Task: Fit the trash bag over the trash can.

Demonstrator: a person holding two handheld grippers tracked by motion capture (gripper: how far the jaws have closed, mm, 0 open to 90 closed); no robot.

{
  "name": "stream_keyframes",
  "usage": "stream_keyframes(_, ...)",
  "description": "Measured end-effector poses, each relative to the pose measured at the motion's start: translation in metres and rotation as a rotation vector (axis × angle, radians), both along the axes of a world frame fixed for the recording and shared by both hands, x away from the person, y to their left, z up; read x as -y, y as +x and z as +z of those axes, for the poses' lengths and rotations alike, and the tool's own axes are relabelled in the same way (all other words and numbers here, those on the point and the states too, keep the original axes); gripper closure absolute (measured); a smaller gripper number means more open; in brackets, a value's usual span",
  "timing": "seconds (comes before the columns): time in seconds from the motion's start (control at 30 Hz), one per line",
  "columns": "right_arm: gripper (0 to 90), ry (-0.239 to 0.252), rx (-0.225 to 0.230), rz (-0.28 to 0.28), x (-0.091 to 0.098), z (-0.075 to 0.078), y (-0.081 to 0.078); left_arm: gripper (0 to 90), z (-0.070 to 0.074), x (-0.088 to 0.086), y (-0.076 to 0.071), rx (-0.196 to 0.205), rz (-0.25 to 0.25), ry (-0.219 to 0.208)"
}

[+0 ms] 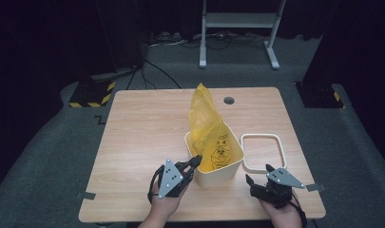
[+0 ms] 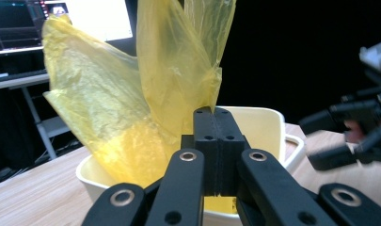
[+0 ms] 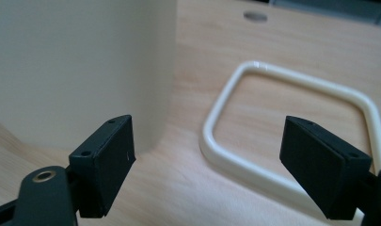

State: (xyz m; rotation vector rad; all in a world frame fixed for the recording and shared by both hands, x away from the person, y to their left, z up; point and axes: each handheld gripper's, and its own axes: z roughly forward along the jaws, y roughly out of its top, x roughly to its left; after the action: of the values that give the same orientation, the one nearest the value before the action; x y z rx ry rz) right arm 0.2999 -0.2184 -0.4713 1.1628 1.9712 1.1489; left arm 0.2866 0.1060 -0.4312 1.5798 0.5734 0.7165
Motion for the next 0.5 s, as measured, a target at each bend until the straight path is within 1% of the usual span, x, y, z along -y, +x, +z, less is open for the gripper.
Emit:
stream_keyframes(0.03, 18.0, 0.009, 0.010, 0.003, -0.001, 0.004, -0.001, 89.7, -0.001, 0.001, -0.002, -0.003, -0.003, -0.004)
stream_keyframes(0.1, 17.5, 0.025, 0.040, 0.012, -0.004, 0.014, -0.003, 89.7, -0.002, 0.001, -0.003, 0.000, -0.002, 0.015)
stream_keyframes(0.17, 17.8, 0.033, 0.069, 0.021, -0.010, 0.025, -0.003, 89.7, -0.001, 0.001, -0.005, -0.006, -0.004, 0.000)
stream_keyframes(0.2, 17.8, 0.043, 0.085, 0.032, -0.015, 0.033, -0.004, 89.7, -0.001, 0.002, -0.005, -0.001, -0.004, 0.004)
stream_keyframes(0.23, 18.5, 0.051, 0.097, 0.036, -0.017, 0.038, -0.005, 89.7, -0.001, 0.003, -0.006, 0.004, -0.005, 0.012)
stream_keyframes(0.27, 19.4, 0.061, 0.123, 0.041, -0.020, 0.043, -0.006, 89.7, -0.001, 0.004, -0.007, 0.007, -0.009, 0.012)
stream_keyframes(0.4, 21.9, 0.090, 0.205, 0.038, -0.033, 0.059, -0.009, 89.7, -0.005, 0.008, -0.009, 0.014, -0.028, 0.043)
stream_keyframes(0.43, 22.7, 0.092, 0.217, 0.034, -0.035, 0.061, -0.009, 89.7, -0.006, 0.009, -0.009, 0.003, -0.038, 0.044)
stream_keyframes(0.5, 23.9, 0.107, 0.232, 0.033, -0.040, 0.064, -0.009, 89.7, -0.007, 0.008, -0.009, 0.004, -0.044, 0.057)
